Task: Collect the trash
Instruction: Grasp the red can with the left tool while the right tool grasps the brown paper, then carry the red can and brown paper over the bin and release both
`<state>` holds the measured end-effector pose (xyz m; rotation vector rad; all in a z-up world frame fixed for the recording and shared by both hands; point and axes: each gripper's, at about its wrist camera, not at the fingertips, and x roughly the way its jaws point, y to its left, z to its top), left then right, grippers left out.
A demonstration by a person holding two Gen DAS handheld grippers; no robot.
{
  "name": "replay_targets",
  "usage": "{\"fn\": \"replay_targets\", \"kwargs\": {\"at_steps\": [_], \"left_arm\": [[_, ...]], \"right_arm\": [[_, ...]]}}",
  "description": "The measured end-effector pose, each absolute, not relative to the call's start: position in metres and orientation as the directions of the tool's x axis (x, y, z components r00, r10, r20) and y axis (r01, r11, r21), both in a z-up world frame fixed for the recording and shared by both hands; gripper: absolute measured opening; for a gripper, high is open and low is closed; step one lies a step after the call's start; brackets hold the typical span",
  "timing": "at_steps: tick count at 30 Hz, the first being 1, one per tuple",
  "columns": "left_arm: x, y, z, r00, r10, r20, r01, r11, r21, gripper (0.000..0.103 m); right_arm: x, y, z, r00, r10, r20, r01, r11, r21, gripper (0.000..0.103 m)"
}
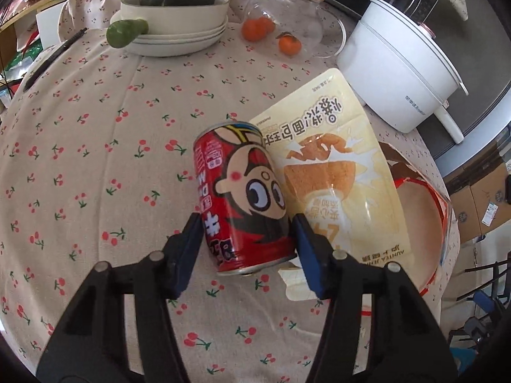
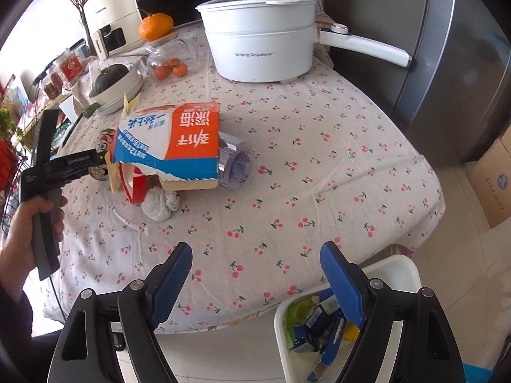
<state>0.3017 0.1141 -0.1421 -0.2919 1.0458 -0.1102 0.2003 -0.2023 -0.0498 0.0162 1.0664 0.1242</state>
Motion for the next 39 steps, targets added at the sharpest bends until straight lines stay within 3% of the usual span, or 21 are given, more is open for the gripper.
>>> {"fn": "replay_targets", "kwargs": {"at_steps": [14,24,27,29,32,39], "left_arm": [[0.231,0.139,-0.084,0.576,-0.218,-0.788,0.066,0.973,-0.221,0.058],[0.203,0.159,-0.079,0.574,-0.279,-0.77,0.091,0.956,-0.279,0.058],[0.201,0.164,-0.078,0.574,-0.285,-0.767,0.092,0.954,-0.286,0.058],[0.2,0.167,-0.076,0.58,-0.288,-0.762,0.089,0.952,-0.292,0.058],[0.197,0.17,-0.073,0.589,-0.291,-0.754,0.086,0.95,-0.299,0.058],[0.191,0.165,-0.065,0.609,-0.29,-0.738,0.102,0.951,-0.291,0.058]], "right_arm": [[0.271,-0.095,-0.023,0.53,0.072,-0.845,-0.133,0.991,0.001,0.087],[0.325,-0.03,-0.047,0.554,-0.146,-0.819,-0.078,0.971,-0.226,0.083],[0.331,-0.022,-0.057,0.551,-0.216,-0.806,-0.08,0.948,-0.309,0.059],[0.331,-0.022,-0.056,0.556,-0.244,-0.795,-0.08,0.936,-0.343,0.037],[0.324,-0.025,-0.044,0.599,-0.272,-0.754,-0.08,0.916,-0.394,0.019],[0.3,-0.084,0.001,0.65,-0.296,-0.7,-0.006,0.919,-0.395,0.006]]}}
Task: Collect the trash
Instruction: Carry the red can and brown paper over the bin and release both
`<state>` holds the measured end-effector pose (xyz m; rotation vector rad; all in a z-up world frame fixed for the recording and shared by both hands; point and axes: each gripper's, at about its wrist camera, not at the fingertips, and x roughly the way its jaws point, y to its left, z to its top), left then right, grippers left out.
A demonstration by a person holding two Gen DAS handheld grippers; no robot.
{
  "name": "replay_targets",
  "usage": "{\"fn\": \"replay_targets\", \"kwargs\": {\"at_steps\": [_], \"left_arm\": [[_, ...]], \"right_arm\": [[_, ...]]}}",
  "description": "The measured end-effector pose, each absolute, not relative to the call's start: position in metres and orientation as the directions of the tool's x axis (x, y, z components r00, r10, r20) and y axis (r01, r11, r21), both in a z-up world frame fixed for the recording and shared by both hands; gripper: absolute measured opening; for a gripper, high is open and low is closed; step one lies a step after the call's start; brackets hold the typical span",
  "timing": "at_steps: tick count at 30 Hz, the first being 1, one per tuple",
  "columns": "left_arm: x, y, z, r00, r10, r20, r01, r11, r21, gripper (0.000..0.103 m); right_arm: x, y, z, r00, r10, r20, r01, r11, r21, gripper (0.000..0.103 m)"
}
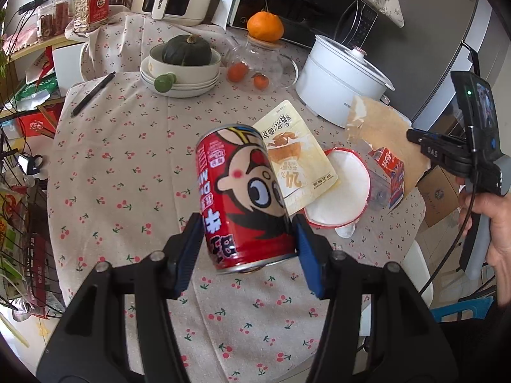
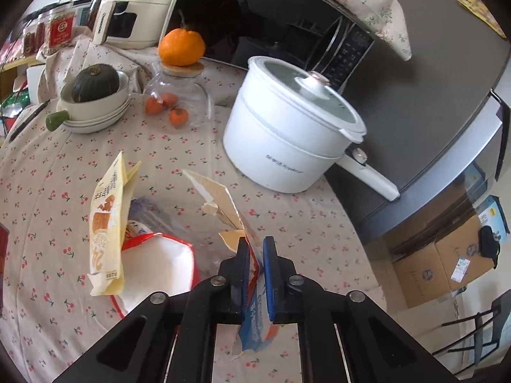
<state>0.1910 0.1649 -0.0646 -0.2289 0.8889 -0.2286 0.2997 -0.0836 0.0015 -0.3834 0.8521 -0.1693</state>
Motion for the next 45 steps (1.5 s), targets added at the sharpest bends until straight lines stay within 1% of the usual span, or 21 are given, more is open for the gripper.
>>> {"fn": "replay_targets", "kwargs": {"at_steps": [6,11,15,19,22,27,29,33,37,41,45], "left_arm": [[0.186,0.15,-0.055,0.624,-0.288,-0.726,0.124,0.954,-0.272,0.058],[0.171,0.124,-0.046,0.622,-0.332,-0.71,0.173,0.942,-0.289,0.058],[0.154,0.094,-0.038,0.618,-0.374,-0.691,0.239,0.927,-0.288,0.058],[0.136,0.06,-0.037,0.601,-0.421,-0.679,0.311,0.906,-0.286,0.058],[0.123,0.035,-0.04,0.574,-0.468,-0.672,0.358,0.881,-0.309,0.058],[0.108,-0.011,-0.05,0.511,-0.527,-0.679,0.441,0.839,-0.319,0.058],[0.104,-0.03,-0.056,0.485,-0.534,-0.693,0.479,0.825,-0.3,0.058],[0.099,-0.065,-0.067,0.433,-0.54,-0.722,0.536,0.798,-0.276,0.058],[0.098,-0.094,-0.077,0.388,-0.544,-0.744,0.578,0.773,-0.264,0.058],[0.095,-0.116,-0.085,0.348,-0.547,-0.762,0.611,0.749,-0.258,0.058],[0.094,-0.133,-0.094,0.313,-0.549,-0.775,0.632,0.729,-0.261,0.058]], "right_arm": [[0.267,-0.158,0.044,0.682,-0.21,-0.7,0.056,0.97,-0.236,0.004],[0.226,-0.197,0.064,0.716,-0.16,-0.68,0.063,0.984,-0.166,0.003],[0.188,-0.222,0.065,0.73,-0.131,-0.671,0.058,0.99,-0.13,0.003],[0.147,-0.249,0.053,0.731,-0.111,-0.674,0.066,0.994,-0.092,0.003],[0.119,-0.271,0.039,0.722,-0.107,-0.684,0.083,0.994,-0.069,0.003],[0.088,-0.304,0.007,0.677,-0.124,-0.726,0.131,0.99,-0.047,0.003],[0.082,-0.315,-0.005,0.644,-0.117,-0.756,0.145,0.989,-0.03,0.003],[0.076,-0.335,-0.026,0.585,-0.147,-0.798,0.182,0.982,-0.047,0.004],[0.071,-0.351,-0.046,0.515,-0.124,-0.848,0.19,0.981,-0.027,0.004],[0.072,-0.359,-0.065,0.445,-0.149,-0.883,0.215,0.975,-0.056,0.004],[0.075,-0.367,-0.078,0.407,-0.142,-0.903,0.232,0.971,-0.048,0.004]]}}
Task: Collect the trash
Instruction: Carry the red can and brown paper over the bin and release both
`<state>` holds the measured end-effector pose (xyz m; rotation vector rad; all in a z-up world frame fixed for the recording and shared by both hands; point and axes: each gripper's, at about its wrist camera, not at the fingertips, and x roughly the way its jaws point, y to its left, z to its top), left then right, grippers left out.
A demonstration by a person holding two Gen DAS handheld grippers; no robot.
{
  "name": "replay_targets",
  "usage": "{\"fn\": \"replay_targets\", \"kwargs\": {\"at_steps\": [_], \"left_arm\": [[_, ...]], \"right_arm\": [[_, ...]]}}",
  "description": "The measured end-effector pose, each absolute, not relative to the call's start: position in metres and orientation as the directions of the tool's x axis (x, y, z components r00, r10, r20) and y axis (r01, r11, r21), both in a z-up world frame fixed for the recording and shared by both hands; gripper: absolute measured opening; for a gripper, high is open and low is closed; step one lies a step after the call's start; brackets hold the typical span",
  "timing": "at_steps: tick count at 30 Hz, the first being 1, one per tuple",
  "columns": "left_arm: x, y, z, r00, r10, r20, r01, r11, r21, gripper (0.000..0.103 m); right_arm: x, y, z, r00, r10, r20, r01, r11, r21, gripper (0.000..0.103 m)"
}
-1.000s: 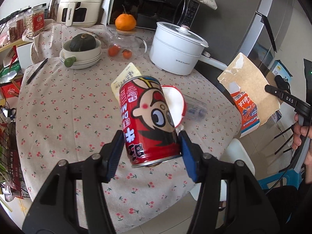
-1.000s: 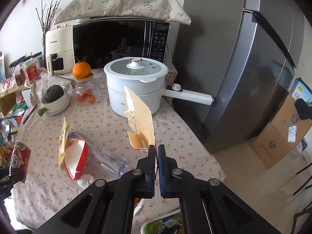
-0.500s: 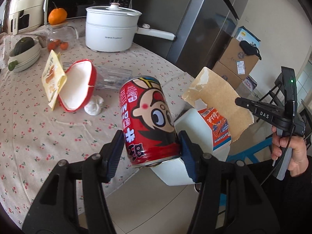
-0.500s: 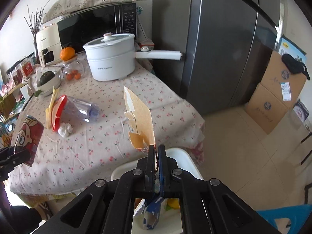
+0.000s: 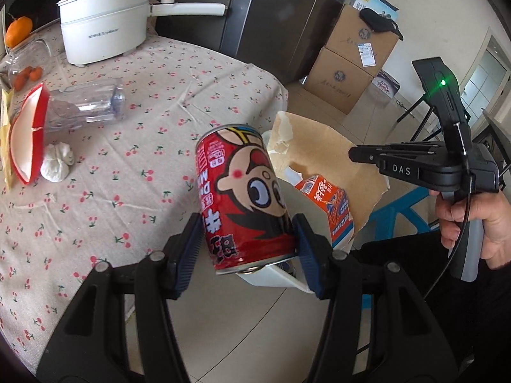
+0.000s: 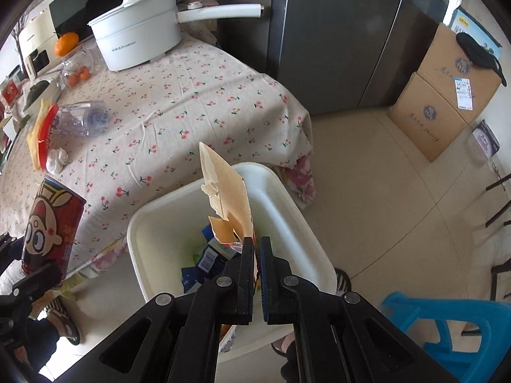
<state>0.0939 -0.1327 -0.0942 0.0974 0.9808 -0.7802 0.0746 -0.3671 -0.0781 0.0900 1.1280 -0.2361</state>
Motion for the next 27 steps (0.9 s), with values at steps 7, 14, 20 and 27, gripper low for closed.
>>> {"fn": "replay_targets", "kwargs": {"at_steps": [7,14,20,27], "left_arm": [[0.096,-0.155,-0.105,0.274,-0.546,-0.792,0.645,0.715,-0.269,0.058],[0.098,-0.174,-0.116,0.247,-0.551,-0.797,0.665,0.695,-0.274,0.054],[0.098,-0.195,-0.126,0.226,-0.605,-0.764,0.725,0.628,-0.282,0.054],[0.105,-0.208,-0.145,0.217,-0.581,-0.785,0.732,0.628,-0.263,0.047]], "right_arm": [[0.073,-0.381,-0.081,0.387,-0.129,-0.913,0.275,0.961,-0.019,0.027],[0.064,-0.39,-0.069,0.416,-0.162,-0.895,0.298,0.954,-0.035,0.046],[0.062,-0.4,-0.068,0.42,-0.161,-0.893,0.32,0.947,-0.02,0.047],[0.061,-0.403,-0.066,0.425,-0.161,-0.891,0.331,0.944,-0.012,0.047]]}}
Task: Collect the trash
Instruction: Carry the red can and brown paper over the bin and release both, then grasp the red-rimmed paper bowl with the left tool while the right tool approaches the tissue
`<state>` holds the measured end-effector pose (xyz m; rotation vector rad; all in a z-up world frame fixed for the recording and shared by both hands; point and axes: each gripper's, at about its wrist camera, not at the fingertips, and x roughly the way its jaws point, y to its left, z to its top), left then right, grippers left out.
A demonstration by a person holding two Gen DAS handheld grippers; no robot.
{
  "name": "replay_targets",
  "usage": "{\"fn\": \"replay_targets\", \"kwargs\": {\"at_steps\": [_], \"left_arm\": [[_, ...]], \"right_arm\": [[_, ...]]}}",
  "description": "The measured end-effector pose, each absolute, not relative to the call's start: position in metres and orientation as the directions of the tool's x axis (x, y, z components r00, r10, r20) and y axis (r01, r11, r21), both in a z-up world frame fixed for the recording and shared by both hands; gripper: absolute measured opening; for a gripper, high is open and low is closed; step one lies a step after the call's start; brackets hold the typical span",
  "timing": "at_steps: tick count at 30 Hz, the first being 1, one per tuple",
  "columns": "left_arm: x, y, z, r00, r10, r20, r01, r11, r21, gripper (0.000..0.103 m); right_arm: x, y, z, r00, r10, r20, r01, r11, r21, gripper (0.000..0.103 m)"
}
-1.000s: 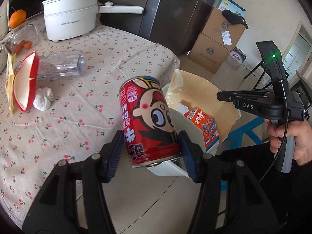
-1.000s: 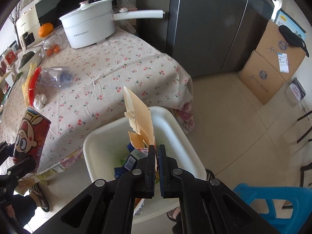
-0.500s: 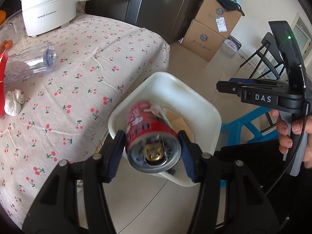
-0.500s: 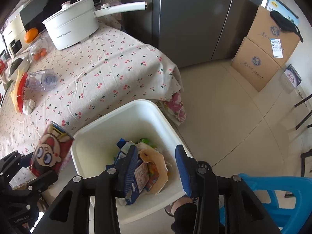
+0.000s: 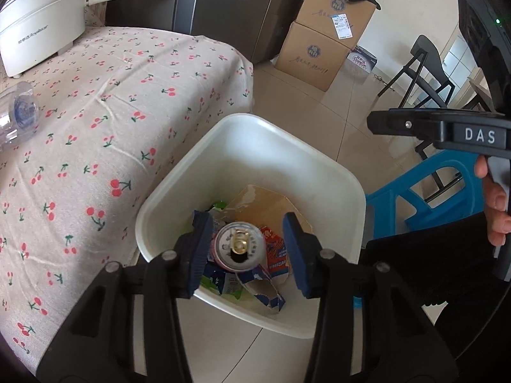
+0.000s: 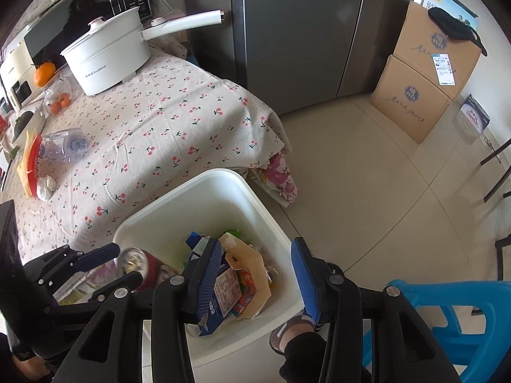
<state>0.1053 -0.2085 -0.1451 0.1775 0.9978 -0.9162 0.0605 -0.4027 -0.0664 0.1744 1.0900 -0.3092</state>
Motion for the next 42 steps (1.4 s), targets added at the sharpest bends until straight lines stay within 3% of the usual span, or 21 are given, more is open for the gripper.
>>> {"fn": "replay_targets", "kwargs": {"at_steps": [2,6,20,28,38,42], "left_arm": [[0.105,-0.209,-0.144,0.225,-0.577,-0.785,0.728,0.635,-0.258,0.05],[0.106,-0.204,-0.138,0.255,-0.57,-0.781,0.719,0.652,-0.241,0.064],[0.115,-0.16,-0.119,0.355,-0.495,-0.793,0.643,0.745,-0.177,0.083],[0.133,-0.106,-0.103,0.452,-0.393,-0.8,0.527,0.842,-0.116,0.087],[0.188,-0.029,-0.096,0.587,-0.29,-0.756,0.324,0.94,-0.109,0.088],[0.213,-0.025,-0.105,0.618,-0.26,-0.742,0.289,0.953,-0.093,0.081]], "right_arm": [[0.061,-0.404,-0.065,0.427,-0.16,-0.89,0.333,0.943,-0.009,0.047],[0.061,-0.405,-0.064,0.431,-0.16,-0.888,0.335,0.942,-0.007,0.047],[0.064,-0.396,-0.063,0.438,-0.153,-0.886,0.329,0.944,-0.001,0.055],[0.076,-0.37,-0.06,0.456,-0.119,-0.882,0.282,0.959,0.016,0.068],[0.102,-0.325,-0.06,0.466,-0.072,-0.882,0.203,0.979,0.028,0.075],[0.109,-0.315,-0.066,0.45,-0.073,-0.89,0.192,0.981,0.016,0.076]]}}
